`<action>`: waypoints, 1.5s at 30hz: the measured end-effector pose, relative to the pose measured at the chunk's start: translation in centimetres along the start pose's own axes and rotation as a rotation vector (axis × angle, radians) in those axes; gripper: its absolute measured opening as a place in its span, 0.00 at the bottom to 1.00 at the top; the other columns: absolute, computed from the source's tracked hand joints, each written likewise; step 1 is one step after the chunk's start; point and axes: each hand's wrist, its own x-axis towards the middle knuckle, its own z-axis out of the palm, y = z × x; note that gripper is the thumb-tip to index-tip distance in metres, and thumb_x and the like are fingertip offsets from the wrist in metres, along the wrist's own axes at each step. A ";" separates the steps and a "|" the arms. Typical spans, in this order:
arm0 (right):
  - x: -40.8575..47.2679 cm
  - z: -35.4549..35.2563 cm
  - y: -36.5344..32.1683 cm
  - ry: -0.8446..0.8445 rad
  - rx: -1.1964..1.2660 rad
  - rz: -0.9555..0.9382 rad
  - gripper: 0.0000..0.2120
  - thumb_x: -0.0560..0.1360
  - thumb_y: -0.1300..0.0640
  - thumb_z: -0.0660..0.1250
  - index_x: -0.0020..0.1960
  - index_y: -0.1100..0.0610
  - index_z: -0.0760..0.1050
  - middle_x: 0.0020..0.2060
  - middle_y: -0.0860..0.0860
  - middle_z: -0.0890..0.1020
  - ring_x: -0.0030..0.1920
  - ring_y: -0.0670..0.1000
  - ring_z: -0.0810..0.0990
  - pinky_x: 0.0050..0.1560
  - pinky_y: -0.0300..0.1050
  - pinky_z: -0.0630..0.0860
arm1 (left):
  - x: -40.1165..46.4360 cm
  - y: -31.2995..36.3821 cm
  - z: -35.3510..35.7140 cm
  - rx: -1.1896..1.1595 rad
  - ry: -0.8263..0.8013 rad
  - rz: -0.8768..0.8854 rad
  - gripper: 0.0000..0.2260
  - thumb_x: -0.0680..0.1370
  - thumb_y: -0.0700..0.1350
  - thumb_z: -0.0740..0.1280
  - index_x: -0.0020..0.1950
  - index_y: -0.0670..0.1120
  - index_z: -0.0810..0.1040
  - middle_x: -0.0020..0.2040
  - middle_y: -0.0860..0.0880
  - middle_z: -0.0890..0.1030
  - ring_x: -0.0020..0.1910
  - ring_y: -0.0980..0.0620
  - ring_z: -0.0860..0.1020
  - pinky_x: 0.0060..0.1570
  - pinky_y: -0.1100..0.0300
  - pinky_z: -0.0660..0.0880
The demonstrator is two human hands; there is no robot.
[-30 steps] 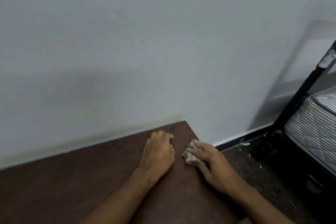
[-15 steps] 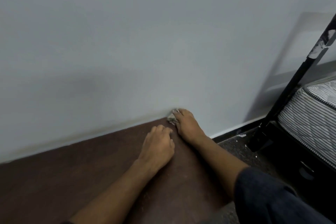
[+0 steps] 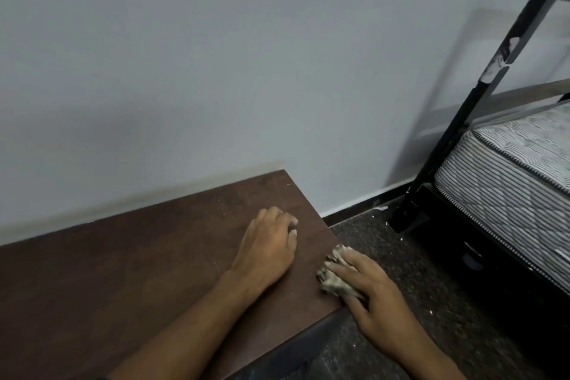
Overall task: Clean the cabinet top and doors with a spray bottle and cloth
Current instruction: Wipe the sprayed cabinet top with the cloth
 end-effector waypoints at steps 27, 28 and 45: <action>24.5 12.4 -5.5 -0.040 -0.192 0.094 0.22 0.79 0.48 0.55 0.69 0.54 0.72 0.66 0.58 0.73 0.69 0.61 0.69 0.72 0.56 0.61 | -1.9 -8.6 -6.1 0.151 0.214 -0.293 0.13 0.78 0.49 0.61 0.60 0.47 0.77 0.56 0.49 0.78 0.55 0.48 0.75 0.57 0.50 0.74; 23.8 13.1 -7.5 -0.060 -0.151 0.017 0.21 0.79 0.49 0.56 0.68 0.54 0.74 0.66 0.57 0.75 0.68 0.61 0.69 0.71 0.57 0.62 | -1.9 -9.3 -6.4 0.147 0.259 -0.303 0.14 0.78 0.50 0.60 0.58 0.46 0.77 0.54 0.47 0.79 0.54 0.46 0.75 0.56 0.49 0.74; 19.1 11.4 -9.2 -0.059 0.019 -0.173 0.14 0.77 0.62 0.64 0.61 0.58 0.80 0.58 0.55 0.79 0.61 0.56 0.74 0.67 0.49 0.70 | -1.3 -10.7 -6.8 0.081 0.185 -0.311 0.14 0.79 0.52 0.59 0.58 0.47 0.77 0.54 0.49 0.77 0.55 0.47 0.75 0.57 0.49 0.74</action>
